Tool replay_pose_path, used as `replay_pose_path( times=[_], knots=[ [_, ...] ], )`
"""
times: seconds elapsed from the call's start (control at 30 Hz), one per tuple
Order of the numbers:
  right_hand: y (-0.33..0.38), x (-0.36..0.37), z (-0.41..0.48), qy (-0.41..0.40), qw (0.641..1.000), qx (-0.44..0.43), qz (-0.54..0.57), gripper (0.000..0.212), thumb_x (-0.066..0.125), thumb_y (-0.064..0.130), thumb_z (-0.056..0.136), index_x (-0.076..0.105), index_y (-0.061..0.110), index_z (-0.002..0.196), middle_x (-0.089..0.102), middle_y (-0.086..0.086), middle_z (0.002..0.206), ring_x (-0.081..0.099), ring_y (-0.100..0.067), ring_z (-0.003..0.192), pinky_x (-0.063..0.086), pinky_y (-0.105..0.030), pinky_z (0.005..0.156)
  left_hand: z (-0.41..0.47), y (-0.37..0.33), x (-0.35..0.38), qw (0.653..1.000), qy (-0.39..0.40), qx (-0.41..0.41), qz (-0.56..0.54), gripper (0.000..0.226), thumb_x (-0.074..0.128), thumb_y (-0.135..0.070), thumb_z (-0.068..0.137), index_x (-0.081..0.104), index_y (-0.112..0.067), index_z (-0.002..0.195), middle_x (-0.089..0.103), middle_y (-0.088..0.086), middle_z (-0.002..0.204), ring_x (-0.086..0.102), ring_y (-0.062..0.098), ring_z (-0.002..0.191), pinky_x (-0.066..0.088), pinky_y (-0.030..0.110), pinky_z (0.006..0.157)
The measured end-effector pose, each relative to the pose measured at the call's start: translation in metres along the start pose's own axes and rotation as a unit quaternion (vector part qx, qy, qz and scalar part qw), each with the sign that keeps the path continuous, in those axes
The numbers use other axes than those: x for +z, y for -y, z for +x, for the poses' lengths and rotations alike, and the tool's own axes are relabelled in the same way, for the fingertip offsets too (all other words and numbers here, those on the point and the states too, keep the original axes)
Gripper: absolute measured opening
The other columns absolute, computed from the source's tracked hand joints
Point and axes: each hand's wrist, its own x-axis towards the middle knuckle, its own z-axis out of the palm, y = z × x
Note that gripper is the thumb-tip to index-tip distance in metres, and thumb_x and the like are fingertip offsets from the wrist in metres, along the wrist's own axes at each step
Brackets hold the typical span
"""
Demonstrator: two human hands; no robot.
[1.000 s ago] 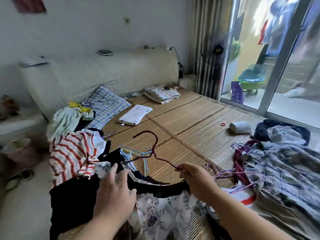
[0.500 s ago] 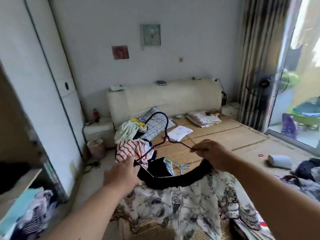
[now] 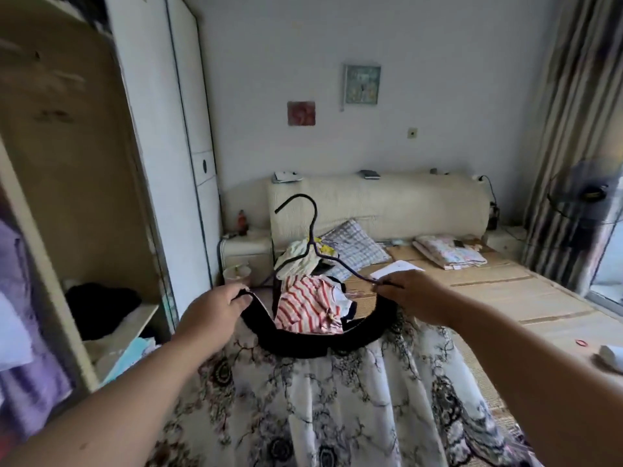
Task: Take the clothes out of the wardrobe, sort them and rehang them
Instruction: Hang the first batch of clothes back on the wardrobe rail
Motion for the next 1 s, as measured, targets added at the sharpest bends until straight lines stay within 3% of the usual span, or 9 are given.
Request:
replay_pose_path(
  times=[0.1, 0.2, 0.4, 0.47, 0.57, 0.7, 0.8, 0.87, 1.0],
  knots=[
    [0.048, 0.050, 0.043, 0.023, 1.000, -0.014, 0.000, 0.025, 0.049, 0.043, 0.093, 0.067, 0.030, 0.105, 0.065, 0.005, 0.089, 0.060, -0.014, 0.081, 0.048, -0.027, 0.073, 0.020, 0.060, -0.023, 1.000, 0.015, 0.008, 0.007, 0.026, 0.050, -0.036, 0.096, 0.063, -0.021, 0.112, 0.068, 0.004, 0.104, 0.059, 0.021, 0.088, 0.033, 0.027, 0.062],
    [0.083, 0.097, 0.084, 0.017, 0.999, -0.023, 0.039, 0.019, 0.053, 0.039, 0.093, 0.068, 0.029, 0.100, 0.064, 0.010, 0.086, 0.058, -0.009, 0.079, 0.040, -0.011, 0.064, 0.040, 0.113, -0.044, 1.000, 0.020, 0.003, 0.013, 0.020, 0.051, -0.038, 0.095, 0.065, -0.028, 0.105, 0.066, -0.008, 0.082, 0.059, 0.012, 0.075, 0.039, 0.025, 0.058],
    [0.124, 0.168, 0.143, -0.044, 0.994, 0.013, 0.095, 0.017, 0.059, 0.032, 0.090, 0.063, 0.042, 0.076, 0.060, 0.017, 0.067, 0.054, 0.006, 0.056, 0.038, -0.010, 0.048, 0.100, 0.185, -0.079, 0.997, 0.077, -0.002, 0.022, 0.023, 0.058, -0.036, 0.092, 0.067, -0.030, 0.112, 0.070, -0.006, 0.103, 0.063, 0.014, 0.092, 0.045, 0.026, 0.072],
    [0.130, 0.181, 0.160, -0.060, 0.993, 0.027, 0.097, 0.011, 0.058, 0.034, 0.091, 0.067, 0.038, 0.086, 0.060, 0.021, 0.069, 0.055, 0.005, 0.059, 0.037, -0.011, 0.047, 0.124, 0.201, -0.083, 0.994, 0.101, 0.005, 0.030, 0.022, 0.059, -0.034, 0.091, 0.068, -0.031, 0.111, 0.070, -0.007, 0.104, 0.062, 0.014, 0.097, 0.043, 0.025, 0.074],
    [0.131, 0.191, 0.186, -0.082, 0.991, 0.044, 0.098, 0.014, 0.056, 0.035, 0.091, 0.068, 0.033, 0.097, 0.058, 0.025, 0.072, 0.051, 0.008, 0.066, 0.036, -0.015, 0.053, 0.154, 0.214, -0.081, 0.993, 0.117, 0.007, 0.027, 0.020, 0.056, -0.039, 0.092, 0.068, -0.032, 0.107, 0.068, -0.009, 0.103, 0.061, 0.014, 0.101, 0.041, 0.025, 0.073],
    [0.127, 0.201, 0.232, -0.096, 0.989, 0.060, 0.096, 0.011, 0.056, 0.034, 0.092, 0.067, 0.033, 0.092, 0.056, 0.023, 0.068, 0.049, 0.008, 0.062, 0.033, -0.010, 0.047, 0.204, 0.201, -0.056, 0.993, 0.115, 0.035, -0.007, 0.040, 0.048, -0.053, 0.091, 0.057, -0.034, 0.125, 0.060, -0.008, 0.127, 0.053, 0.014, 0.116, 0.036, 0.024, 0.081],
    [0.119, 0.211, 0.277, -0.096, 0.989, 0.064, 0.088, 0.013, 0.055, 0.035, 0.092, 0.064, 0.036, 0.082, 0.059, 0.016, 0.068, 0.050, 0.001, 0.059, 0.034, -0.010, 0.046, 0.250, 0.177, -0.026, 0.982, 0.148, 0.103, -0.055, 0.052, 0.048, -0.047, 0.094, 0.036, -0.034, 0.143, 0.048, -0.005, 0.142, 0.045, 0.015, 0.128, 0.033, 0.022, 0.100],
    [0.113, 0.217, 0.311, -0.093, 0.990, 0.060, 0.082, 0.015, 0.055, 0.036, 0.091, 0.068, 0.029, 0.093, 0.064, 0.010, 0.079, 0.055, -0.009, 0.068, 0.042, -0.020, 0.056, 0.289, 0.164, -0.007, 0.977, 0.162, 0.111, -0.078, 0.059, 0.047, -0.046, 0.094, 0.023, -0.036, 0.148, 0.043, -0.005, 0.146, 0.043, 0.018, 0.131, 0.031, 0.034, 0.111],
    [0.096, 0.230, 0.380, -0.072, 0.992, 0.048, 0.096, 0.016, 0.057, 0.034, 0.090, 0.068, 0.026, 0.097, 0.069, -0.001, 0.087, 0.061, -0.019, 0.078, 0.048, -0.030, 0.070, 0.371, 0.151, 0.031, 0.971, 0.120, 0.079, -0.191, 0.044, 0.043, -0.035, 0.099, 0.041, -0.023, 0.141, 0.064, 0.002, 0.119, 0.060, 0.015, 0.109, 0.044, 0.022, 0.095]
  ],
)
